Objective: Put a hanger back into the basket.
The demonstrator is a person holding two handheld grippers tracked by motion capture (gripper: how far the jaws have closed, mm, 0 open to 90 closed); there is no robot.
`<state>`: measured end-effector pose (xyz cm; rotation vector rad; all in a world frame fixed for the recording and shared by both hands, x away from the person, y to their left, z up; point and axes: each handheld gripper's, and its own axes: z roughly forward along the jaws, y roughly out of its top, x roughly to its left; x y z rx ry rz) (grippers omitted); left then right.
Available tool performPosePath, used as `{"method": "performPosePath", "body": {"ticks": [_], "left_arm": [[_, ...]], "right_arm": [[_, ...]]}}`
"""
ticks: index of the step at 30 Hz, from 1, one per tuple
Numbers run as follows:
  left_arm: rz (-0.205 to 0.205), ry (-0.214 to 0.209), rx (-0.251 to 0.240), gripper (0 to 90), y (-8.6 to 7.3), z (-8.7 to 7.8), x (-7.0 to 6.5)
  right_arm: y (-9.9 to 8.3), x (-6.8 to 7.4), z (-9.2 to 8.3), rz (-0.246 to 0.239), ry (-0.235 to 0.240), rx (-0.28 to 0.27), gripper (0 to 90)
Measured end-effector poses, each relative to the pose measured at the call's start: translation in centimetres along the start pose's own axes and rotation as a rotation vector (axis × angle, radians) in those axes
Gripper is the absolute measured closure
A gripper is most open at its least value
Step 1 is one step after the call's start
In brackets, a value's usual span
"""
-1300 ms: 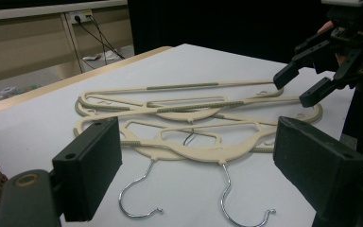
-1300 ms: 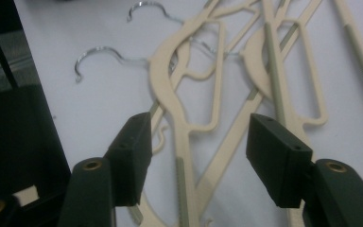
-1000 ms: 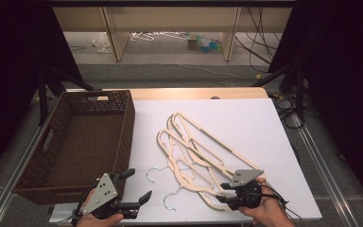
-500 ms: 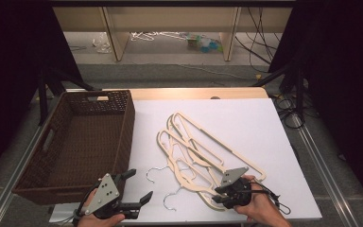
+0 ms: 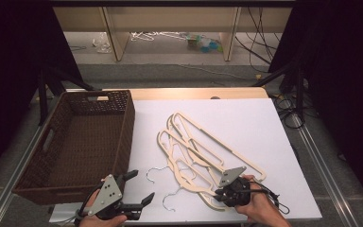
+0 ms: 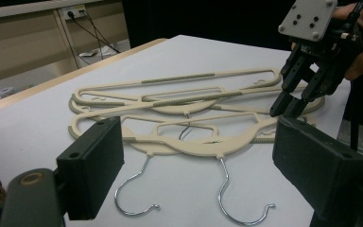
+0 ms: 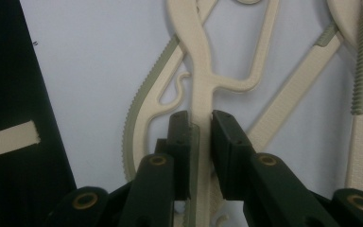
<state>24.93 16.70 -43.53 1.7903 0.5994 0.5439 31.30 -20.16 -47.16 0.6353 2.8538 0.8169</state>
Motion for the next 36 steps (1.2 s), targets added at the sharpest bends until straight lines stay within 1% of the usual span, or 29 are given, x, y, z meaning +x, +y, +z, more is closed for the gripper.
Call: {"method": "performPosePath", "body": {"ticks": [1,3,4,5,6,8,9,11,12,13,15,16,17,18,19,21,23,24,25,26,28,31,32,33,34,35,36], "left_arm": [[0.005,-0.002,0.005,17.5,0.0,0.0,0.0],[-0.001,-0.002,0.007,17.8,0.0,0.1,-0.1],[0.005,-0.002,0.009,17.9,0.0,0.2,-0.1],[0.010,-0.003,0.011,18.0,0.0,0.2,-0.1],[0.008,-0.004,0.011,18.1,0.0,0.3,-0.1],[0.008,-0.005,0.005,18.2,0.0,0.4,-0.1],[0.005,-0.002,0.012,18.3,0.0,0.5,-0.1],[0.011,0.002,0.011,18.6,0.1,0.7,0.0],[0.009,-0.002,0.011,18.7,0.1,1.0,0.1],[0.014,-0.010,0.024,19.3,0.1,1.1,0.1],[0.030,-0.029,0.055,20.6,0.1,1.7,0.1],[0.050,-0.035,0.072,20.4,0.0,2.0,0.1],[0.053,-0.036,0.085,20.4,0.0,2.3,0.0],[0.069,-0.039,0.104,20.4,-0.1,2.8,-0.1],[0.070,-0.041,0.108,20.4,-0.2,3.2,-0.2],[0.102,-0.049,0.135,20.5,-0.2,4.2,-0.3],[0.133,-0.081,0.166,20.2,-0.3,5.2,-0.4],[0.173,-0.085,0.177,20.5,-0.3,5.8,-0.5],[0.186,-0.089,0.185,21.4,-0.4,6.1,-0.5],[0.214,-0.098,0.208,21.8,-0.4,6.6,-0.4],[0.253,-0.088,0.221,23.4,-0.4,7.4,-0.5],[0.281,-0.098,0.240,24.2,-0.4,8.5,-0.7],[0.323,-0.105,0.265,24.7,-0.4,8.8,-0.8],[0.337,-0.118,0.277,24.9,-0.4,9.1,-0.8],[0.355,-0.125,0.295,25.7,-0.6,9.4,-1.0],[0.382,-0.124,0.315,27.3,-0.7,9.7,-1.1],[0.397,-0.123,0.326,28.0,-0.8,9.8,-1.2]], "right_arm": [[0.0,0.0,0.0,0.001,0.000,0.002,78.2],[0.0,0.0,0.1,0.008,0.003,0.001,77.8],[0.0,0.0,0.1,0.023,0.001,0.002,76.3],[-0.1,0.0,0.1,0.035,0.004,-0.009,75.2],[-0.1,0.1,0.2,0.039,-0.002,-0.009,75.2],[0.0,0.1,0.2,0.023,-0.002,-0.009,75.6],[0.0,0.2,0.2,0.015,-0.009,-0.005,76.0],[0.2,0.3,0.1,0.005,-0.020,0.004,79.1],[0.2,0.3,0.1,0.004,-0.017,0.012,79.2],[0.3,0.3,0.1,0.008,-0.023,0.008,79.4],[0.3,0.3,0.0,0.007,-0.028,0.020,79.8],[0.3,0.2,-0.3,-0.001,-0.024,0.022,79.8],[0.4,0.2,-0.6,0.005,-0.025,0.017,79.9],[0.4,0.2,-0.8,0.013,-0.018,0.012,79.8],[0.6,0.1,-1.2,0.003,-0.020,0.013,79.8],[0.8,0.2,-1.8,-0.006,-0.022,0.017,79.8],[0.9,0.2,-2.3,-0.012,-0.023,0.016,79.8],[0.9,0.1,-2.7,-0.008,-0.018,0.019,79.8],[0.9,0.1,-3.1,-0.014,-0.007,0.027,79.8],[0.9,0.1,-3.4,-0.010,-0.007,0.029,79.8],[0.9,0.2,-4.1,-0.028,-0.002,0.025,79.8],[0.9,0.4,-5.0,-0.029,0.011,0.036,79.8],[0.9,0.4,-5.1,-0.037,0.008,0.032,79.8],[1.0,0.5,-5.4,-0.037,0.004,0.029,79.8],[1.0,0.5,-5.5,-0.038,0.009,0.030,79.8],[1.0,0.5,-5.6,-0.039,0.007,0.031,79.8],[1.0,0.5,-5.7,-0.033,0.004,0.038,79.8]]}}
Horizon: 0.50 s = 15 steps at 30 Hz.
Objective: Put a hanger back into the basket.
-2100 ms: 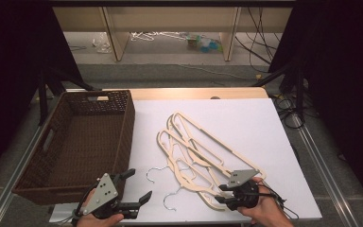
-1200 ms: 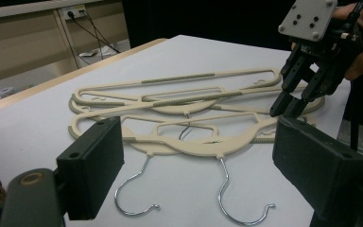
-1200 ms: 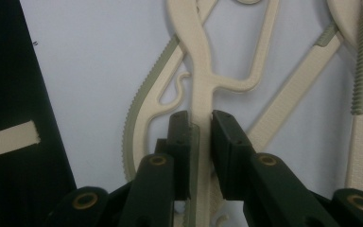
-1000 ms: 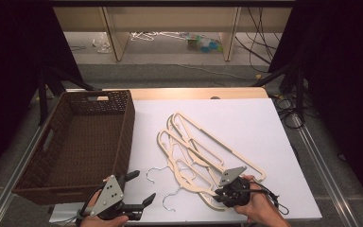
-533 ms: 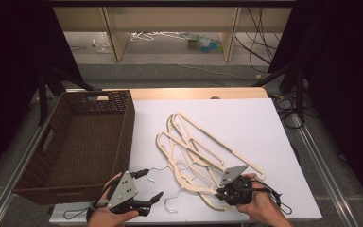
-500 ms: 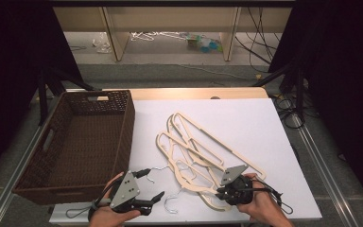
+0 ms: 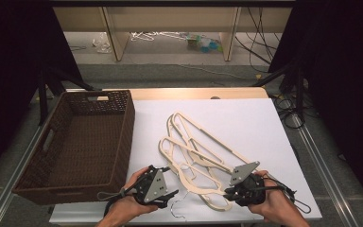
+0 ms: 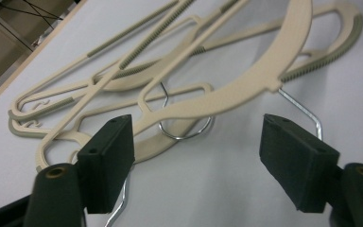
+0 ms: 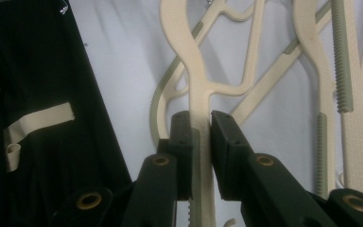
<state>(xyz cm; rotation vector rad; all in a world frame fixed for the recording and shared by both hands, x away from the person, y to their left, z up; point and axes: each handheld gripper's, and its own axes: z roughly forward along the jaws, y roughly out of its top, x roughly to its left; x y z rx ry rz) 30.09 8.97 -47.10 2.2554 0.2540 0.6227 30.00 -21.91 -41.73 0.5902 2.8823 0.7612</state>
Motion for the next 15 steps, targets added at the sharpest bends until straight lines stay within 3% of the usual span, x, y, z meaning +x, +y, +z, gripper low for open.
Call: {"method": "performPosePath", "body": {"ticks": [3,15], "left_arm": [[0.010,0.006,0.009,27.8,0.1,0.5,0.0],[0.131,0.011,0.041,33.9,1.1,3.0,-0.3]], "right_arm": [[0.0,0.0,-0.1,-0.012,0.004,-0.006,79.8],[0.1,0.2,-0.3,-0.012,0.007,0.000,79.8]]}}
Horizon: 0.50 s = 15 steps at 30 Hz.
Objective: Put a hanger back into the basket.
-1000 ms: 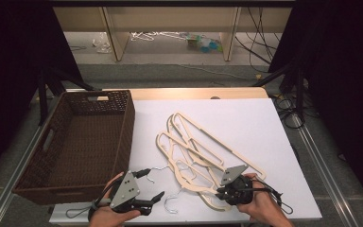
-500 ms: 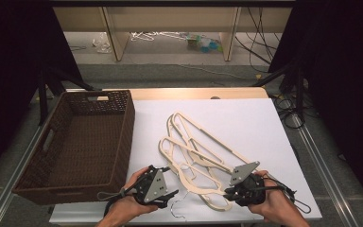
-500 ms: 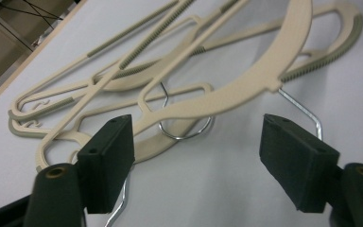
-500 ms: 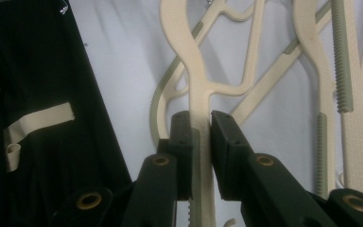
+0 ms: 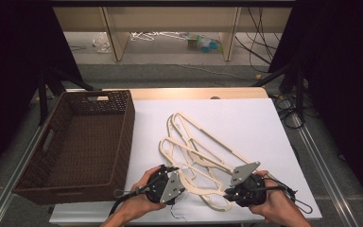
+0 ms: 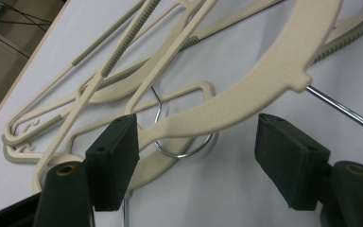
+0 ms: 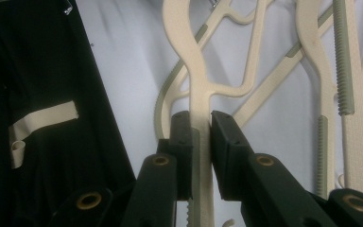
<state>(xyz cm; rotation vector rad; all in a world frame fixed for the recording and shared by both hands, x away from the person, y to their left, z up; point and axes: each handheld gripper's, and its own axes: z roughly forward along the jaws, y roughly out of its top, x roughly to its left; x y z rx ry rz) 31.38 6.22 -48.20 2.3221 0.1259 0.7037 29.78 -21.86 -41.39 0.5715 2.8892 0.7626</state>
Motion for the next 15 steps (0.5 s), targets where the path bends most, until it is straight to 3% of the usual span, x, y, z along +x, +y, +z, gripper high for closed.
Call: {"method": "performPosePath", "body": {"ticks": [4,5,6,8,9,10,11,15], "left_arm": [[0.097,-0.022,-0.009,39.8,0.9,0.2,0.0],[0.097,-0.022,-0.009,41.5,0.9,0.2,0.0],[0.150,-0.043,-0.017,44.1,1.3,0.2,-0.1],[0.195,-0.041,-0.029,48.5,1.5,0.2,-0.3],[0.214,-0.062,-0.030,49.3,1.7,0.2,-0.4],[0.214,-0.062,-0.030,52.6,1.7,0.2,-0.4],[0.245,-0.079,-0.036,53.4,1.9,0.2,-0.5],[0.288,-0.110,-0.055,61.1,2.1,0.2,-0.4]], "right_arm": [[-0.2,-0.2,0.0,-0.010,0.004,-0.009,79.7],[-0.2,-0.2,0.1,-0.005,0.002,-0.006,79.7],[-0.3,-0.3,0.1,-0.009,0.006,-0.008,79.7],[-0.4,-0.4,0.1,-0.004,0.013,0.004,79.7],[-0.5,-0.5,0.1,-0.009,0.018,-0.001,79.7],[-0.5,-0.5,0.1,-0.008,0.021,-0.002,79.7],[-0.5,-0.5,0.2,-0.011,0.022,-0.002,79.7],[-0.8,-0.8,0.1,-0.008,0.026,-0.006,79.6]]}}
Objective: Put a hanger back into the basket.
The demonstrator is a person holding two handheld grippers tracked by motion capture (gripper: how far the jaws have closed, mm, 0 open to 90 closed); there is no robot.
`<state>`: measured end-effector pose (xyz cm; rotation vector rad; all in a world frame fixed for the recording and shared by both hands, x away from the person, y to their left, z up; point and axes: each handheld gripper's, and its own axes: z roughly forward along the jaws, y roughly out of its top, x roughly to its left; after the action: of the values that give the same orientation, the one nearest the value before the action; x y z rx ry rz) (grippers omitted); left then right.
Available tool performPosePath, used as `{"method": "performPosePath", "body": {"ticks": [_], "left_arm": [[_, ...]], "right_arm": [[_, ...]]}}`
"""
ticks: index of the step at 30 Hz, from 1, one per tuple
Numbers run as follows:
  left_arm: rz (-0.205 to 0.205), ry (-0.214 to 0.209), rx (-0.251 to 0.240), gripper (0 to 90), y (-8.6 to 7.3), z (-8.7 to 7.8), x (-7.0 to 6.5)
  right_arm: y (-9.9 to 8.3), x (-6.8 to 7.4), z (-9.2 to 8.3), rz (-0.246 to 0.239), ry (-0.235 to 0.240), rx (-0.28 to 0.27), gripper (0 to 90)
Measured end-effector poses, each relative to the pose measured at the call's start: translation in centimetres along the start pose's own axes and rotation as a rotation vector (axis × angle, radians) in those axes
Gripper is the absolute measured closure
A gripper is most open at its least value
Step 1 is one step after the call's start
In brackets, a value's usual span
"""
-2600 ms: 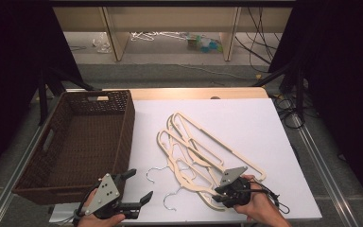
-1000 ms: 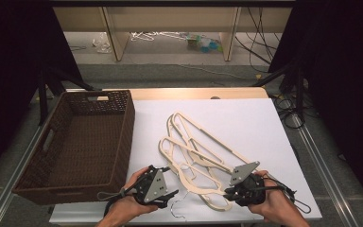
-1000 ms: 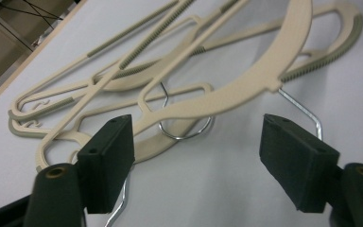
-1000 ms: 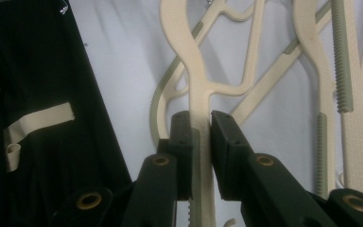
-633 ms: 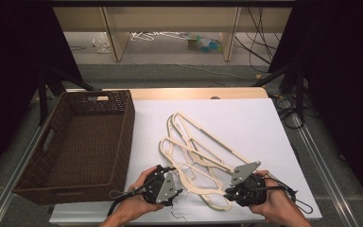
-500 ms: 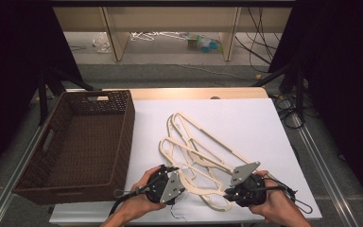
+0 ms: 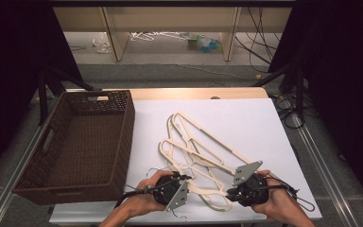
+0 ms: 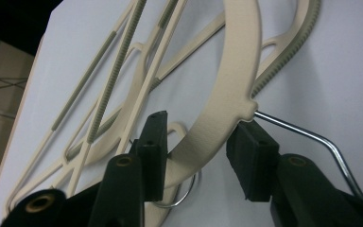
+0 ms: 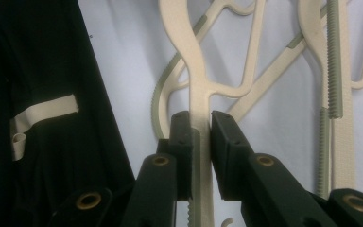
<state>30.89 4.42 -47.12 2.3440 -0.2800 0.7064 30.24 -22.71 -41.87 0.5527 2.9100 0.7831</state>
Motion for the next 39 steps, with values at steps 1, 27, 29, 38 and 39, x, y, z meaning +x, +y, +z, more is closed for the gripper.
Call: {"method": "performPosePath", "body": {"ticks": [1,27,29,38,39], "left_arm": [[0.006,-0.003,-0.007,62.5,0.0,0.0,0.0],[0.150,0.072,-0.048,85.3,3.6,-2.4,2.4],[0.117,0.086,-0.058,85.3,3.5,-2.5,3.0],[-0.121,0.140,-0.095,85.3,3.5,-4.2,6.4],[-0.150,0.149,-0.095,85.3,3.4,-4.5,6.9]], "right_arm": [[-0.1,-0.1,0.0,0.005,0.006,-0.001,79.6],[-1.1,-1.7,-2.7,0.138,-0.153,-0.209,43.8],[-0.9,-1.6,-3.6,0.151,-0.186,-0.260,42.1],[0.3,-0.5,-5.3,0.163,-0.285,-0.427,32.8],[0.5,-0.2,-5.5,0.157,-0.293,-0.446,32.6]]}}
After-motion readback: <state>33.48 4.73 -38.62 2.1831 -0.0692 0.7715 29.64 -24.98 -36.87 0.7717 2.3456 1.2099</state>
